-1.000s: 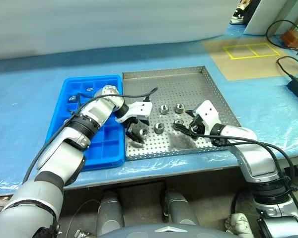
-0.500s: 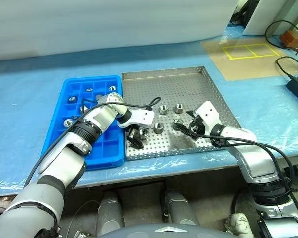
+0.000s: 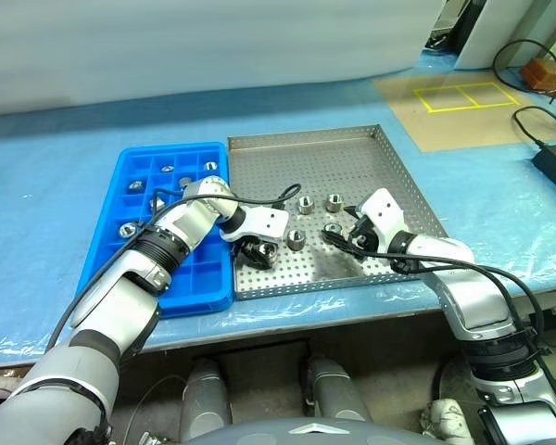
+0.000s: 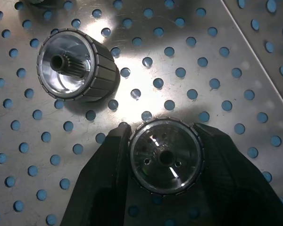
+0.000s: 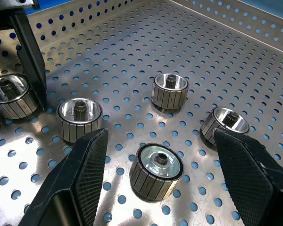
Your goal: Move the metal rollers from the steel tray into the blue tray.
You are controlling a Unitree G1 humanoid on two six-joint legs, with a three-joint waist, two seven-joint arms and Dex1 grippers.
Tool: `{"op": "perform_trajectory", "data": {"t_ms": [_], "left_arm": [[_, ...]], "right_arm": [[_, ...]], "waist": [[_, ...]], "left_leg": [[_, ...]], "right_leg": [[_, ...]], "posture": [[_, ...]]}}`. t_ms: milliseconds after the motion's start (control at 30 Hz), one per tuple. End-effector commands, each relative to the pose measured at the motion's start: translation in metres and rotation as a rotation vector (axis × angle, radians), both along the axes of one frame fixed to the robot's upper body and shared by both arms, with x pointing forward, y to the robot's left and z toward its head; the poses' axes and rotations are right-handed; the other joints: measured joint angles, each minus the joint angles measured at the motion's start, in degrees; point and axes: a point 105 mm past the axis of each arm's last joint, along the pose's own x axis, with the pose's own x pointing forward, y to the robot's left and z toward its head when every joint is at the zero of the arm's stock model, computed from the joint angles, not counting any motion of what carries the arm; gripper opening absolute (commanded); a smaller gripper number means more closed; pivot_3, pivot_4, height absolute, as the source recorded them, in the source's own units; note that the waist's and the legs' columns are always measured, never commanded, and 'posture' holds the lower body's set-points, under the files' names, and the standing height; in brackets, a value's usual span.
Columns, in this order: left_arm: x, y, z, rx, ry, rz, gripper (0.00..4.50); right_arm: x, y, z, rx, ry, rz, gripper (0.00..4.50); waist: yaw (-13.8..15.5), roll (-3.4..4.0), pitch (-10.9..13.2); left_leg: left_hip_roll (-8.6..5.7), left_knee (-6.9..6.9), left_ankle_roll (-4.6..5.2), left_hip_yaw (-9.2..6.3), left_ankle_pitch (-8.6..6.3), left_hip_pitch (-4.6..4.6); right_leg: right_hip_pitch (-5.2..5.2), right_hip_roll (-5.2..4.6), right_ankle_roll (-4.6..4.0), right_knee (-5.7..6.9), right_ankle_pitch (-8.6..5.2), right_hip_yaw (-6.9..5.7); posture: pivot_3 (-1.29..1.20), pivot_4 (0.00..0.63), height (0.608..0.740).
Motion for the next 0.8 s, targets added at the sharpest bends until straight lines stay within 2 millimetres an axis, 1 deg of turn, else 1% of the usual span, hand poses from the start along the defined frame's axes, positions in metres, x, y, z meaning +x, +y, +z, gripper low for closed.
{"op": "perform_trajectory", "data": {"t_ms": [33, 100, 167, 233, 267, 367, 567, 633, 800], "left_arm": [[0.002, 0.011, 0.020, -0.091, -0.019, 0.026, 1.71], [-0.001, 0.008, 0.038, -0.200, -0.018, 0.014, 1.71], [-0.001, 0.008, 0.060, -0.325, -0.033, 0.009, 1.71], [-0.002, 0.011, 0.077, -0.431, -0.052, 0.003, 1.71], [-0.002, 0.014, 0.084, -0.473, -0.057, 0.014, 1.71], [-0.003, 0.034, 0.102, -0.549, -0.088, 0.051, 1.71], [-0.004, 0.075, 0.112, -0.582, -0.177, 0.235, 1.71], [-0.006, 0.089, 0.112, -0.586, -0.219, 0.308, 1.71], [-0.022, 0.127, 0.107, -0.602, -0.266, 0.505, 1.71]], "right_arm": [[0.001, 0.006, 0.014, 0.018, -0.046, 0.037, 3.68], [0.001, 0.009, 0.016, 0.034, -0.044, 0.058, 3.68], [0.000, 0.014, 0.021, 0.046, -0.042, 0.102, 3.68], [0.000, 0.019, 0.026, 0.058, -0.043, 0.138, 3.68], [0.000, 0.022, 0.029, 0.070, -0.044, 0.158, 3.68], [0.002, 0.040, 0.043, 0.091, -0.046, 0.265, 3.68], [0.001, 0.082, 0.056, 0.083, -0.045, 0.501, 3.68], [0.002, 0.093, 0.059, 0.083, -0.045, 0.564, 3.68], [0.004, 0.117, 0.064, 0.088, -0.041, 0.711, 3.68]], "waist": [[-0.18, 0.00, 0.00], [-0.20, 0.01, 0.01], [0.12, 0.04, 0.03], [0.27, 0.04, 0.04], [0.29, 0.04, 0.04], [0.10, 0.06, 0.05], [0.60, 0.10, 0.07], [1.53, 0.10, 0.08], [3.51, 0.11, 0.08]], "left_leg": [[0.01, -0.01, 0.00, 0.00, 0.00, 0.00], [0.02, -0.08, -0.01, 0.01, 0.00, -0.03], [0.01, -0.27, -0.02, 0.01, 0.01, -0.07], [-0.01, -0.32, -0.02, 0.02, 0.01, -0.19], [-0.02, -0.32, 0.04, 0.02, -0.03, -0.23], [-0.02, -0.32, 0.07, 0.04, -0.05, -0.25], [0.02, -0.58, -0.13, 0.04, 0.08, -0.19], [0.02, -0.60, -0.15, 0.04, 0.09, -0.25], [0.04, -0.72, -0.22, 0.03, 0.13, -0.44]], "right_leg": [[-0.02, 0.01, 0.00, 0.00, 0.00, 0.00], [-0.09, 0.02, 0.00, 0.00, 0.01, 0.00], [-0.14, 0.02, -0.03, -0.10, 0.03, -0.04], [-0.20, 0.00, -0.05, -0.19, 0.03, -0.05], [-0.20, -0.01, -0.05, -0.23, 0.03, -0.06], [-0.24, -0.01, -0.06, -0.24, 0.03, -0.06], [-0.38, 0.01, -0.08, -0.12, 0.03, -0.12], [-0.42, 0.00, -0.09, -0.12, 0.03, -0.15], [-0.66, -0.02, -0.13, -0.10, 0.01, -0.25]], "posture": [[-0.37, 0.150, 0.740], [-0.35, 0.150, 0.740], [-0.34, 0.150, 0.740], [-0.32, 0.150, 0.740], [-0.31, 0.150, 0.740], [-0.25, 0.150, 0.740], [-0.11, 0.150, 0.740], [-0.03, 0.150, 0.740], [0.10, 0.150, 0.740]]}}
